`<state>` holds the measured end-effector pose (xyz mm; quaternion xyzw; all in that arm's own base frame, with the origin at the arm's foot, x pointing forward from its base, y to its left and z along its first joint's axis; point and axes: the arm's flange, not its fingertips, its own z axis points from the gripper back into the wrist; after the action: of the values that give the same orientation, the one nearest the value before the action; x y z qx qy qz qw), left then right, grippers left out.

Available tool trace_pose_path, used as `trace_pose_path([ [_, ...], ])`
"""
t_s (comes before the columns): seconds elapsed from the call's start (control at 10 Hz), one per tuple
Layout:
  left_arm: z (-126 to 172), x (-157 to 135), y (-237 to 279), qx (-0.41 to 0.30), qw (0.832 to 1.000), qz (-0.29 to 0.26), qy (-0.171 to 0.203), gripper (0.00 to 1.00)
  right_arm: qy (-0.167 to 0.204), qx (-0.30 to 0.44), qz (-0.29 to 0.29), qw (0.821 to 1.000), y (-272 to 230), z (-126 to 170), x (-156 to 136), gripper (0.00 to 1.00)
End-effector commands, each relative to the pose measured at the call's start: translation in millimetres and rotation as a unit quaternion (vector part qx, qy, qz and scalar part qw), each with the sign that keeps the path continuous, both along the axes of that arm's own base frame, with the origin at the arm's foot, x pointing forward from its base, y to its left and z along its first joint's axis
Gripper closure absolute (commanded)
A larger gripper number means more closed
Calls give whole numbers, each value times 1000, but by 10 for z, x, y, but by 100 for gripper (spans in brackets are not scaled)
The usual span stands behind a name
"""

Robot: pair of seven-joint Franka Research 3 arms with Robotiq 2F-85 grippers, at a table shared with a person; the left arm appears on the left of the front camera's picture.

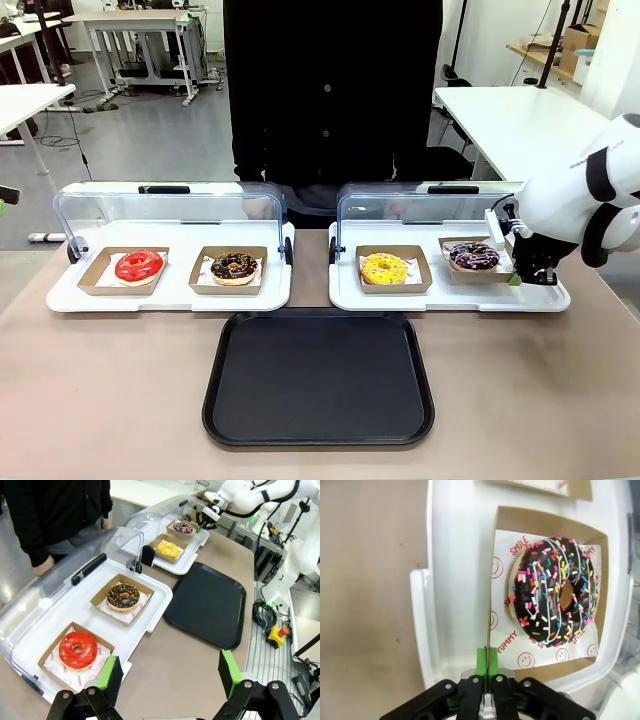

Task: Move the fourth donut from the left to the tray.
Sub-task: Pick up the Paper togo box containing the Donut indicated by the person and place it on the Handle tray.

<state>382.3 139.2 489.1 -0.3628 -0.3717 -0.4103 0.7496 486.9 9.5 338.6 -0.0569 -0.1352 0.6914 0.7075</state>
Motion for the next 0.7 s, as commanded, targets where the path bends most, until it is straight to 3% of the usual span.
trace_pose_path([
  [0.0,25,5,3,-8,1000,-3,-9,0,-17,-5,-15,1000,196,255,-270,98],
  [0.3,25,5,3,-8,1000,-3,-9,0,3,19,-30,999,545,467,-626,98],
  [0.6,25,5,3,-8,1000,-3,-9,0,-3,34,-40,999,976,527,-1093,98],
])
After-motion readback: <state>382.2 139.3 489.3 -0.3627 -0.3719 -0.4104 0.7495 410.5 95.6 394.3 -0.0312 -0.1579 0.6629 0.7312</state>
